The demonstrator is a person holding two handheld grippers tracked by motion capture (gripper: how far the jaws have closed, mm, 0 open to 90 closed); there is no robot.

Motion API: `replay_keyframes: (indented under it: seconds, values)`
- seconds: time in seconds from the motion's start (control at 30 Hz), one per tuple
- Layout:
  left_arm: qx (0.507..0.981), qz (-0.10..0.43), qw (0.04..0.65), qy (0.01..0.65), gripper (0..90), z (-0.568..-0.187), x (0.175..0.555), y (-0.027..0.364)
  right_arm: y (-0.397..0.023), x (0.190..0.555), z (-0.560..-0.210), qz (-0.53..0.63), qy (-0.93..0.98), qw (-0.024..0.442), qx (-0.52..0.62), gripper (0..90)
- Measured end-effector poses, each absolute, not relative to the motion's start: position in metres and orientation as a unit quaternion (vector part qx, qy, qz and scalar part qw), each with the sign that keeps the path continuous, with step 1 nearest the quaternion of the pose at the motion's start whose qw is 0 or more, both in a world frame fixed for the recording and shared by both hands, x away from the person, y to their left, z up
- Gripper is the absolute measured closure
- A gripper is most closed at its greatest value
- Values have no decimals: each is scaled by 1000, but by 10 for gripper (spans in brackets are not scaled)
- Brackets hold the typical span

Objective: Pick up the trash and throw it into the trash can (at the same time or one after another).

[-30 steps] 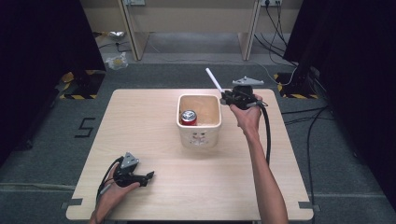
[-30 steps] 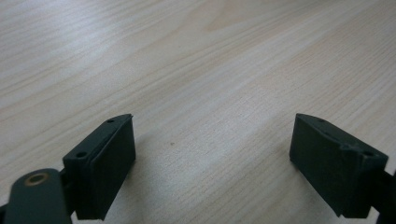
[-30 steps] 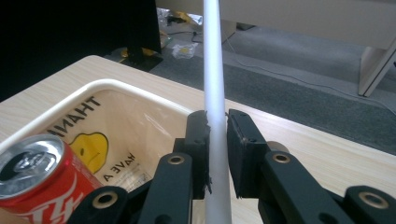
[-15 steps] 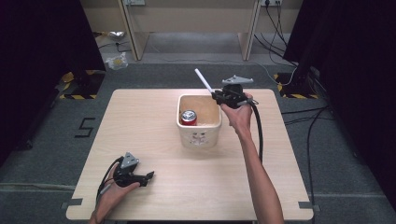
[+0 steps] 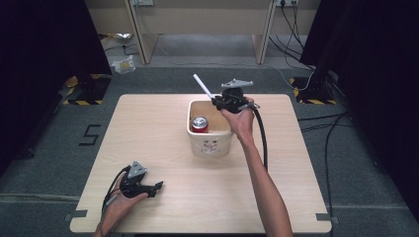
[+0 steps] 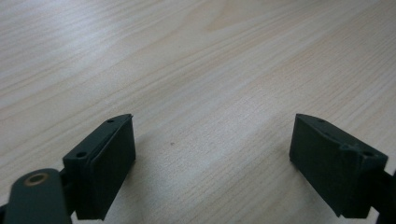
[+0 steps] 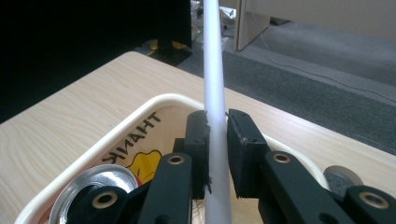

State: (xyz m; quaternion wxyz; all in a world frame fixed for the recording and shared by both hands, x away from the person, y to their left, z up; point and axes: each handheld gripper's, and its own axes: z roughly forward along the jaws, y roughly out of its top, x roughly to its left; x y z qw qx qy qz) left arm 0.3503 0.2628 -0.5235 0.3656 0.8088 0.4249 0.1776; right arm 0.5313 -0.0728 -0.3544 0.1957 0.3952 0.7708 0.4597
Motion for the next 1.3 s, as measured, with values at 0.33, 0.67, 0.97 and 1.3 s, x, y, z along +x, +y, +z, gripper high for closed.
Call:
replay_keyframes:
  seconds: [0.33,0.67,0.97,1.3]
  values:
    - [809,177,365,425,136,-523,350,263,-63,533,-363,437,790,185,389,787]
    - [808,177,366,426,136,-523,350,263,-57,533,-367,416,804,173,388,788]
    - [808,178,366,426,136,-523,350,263,-55,534,-370,405,811,166,388,767]
    - [809,177,366,424,136,-523,350,263,-57,534,-369,403,808,164,396,649]
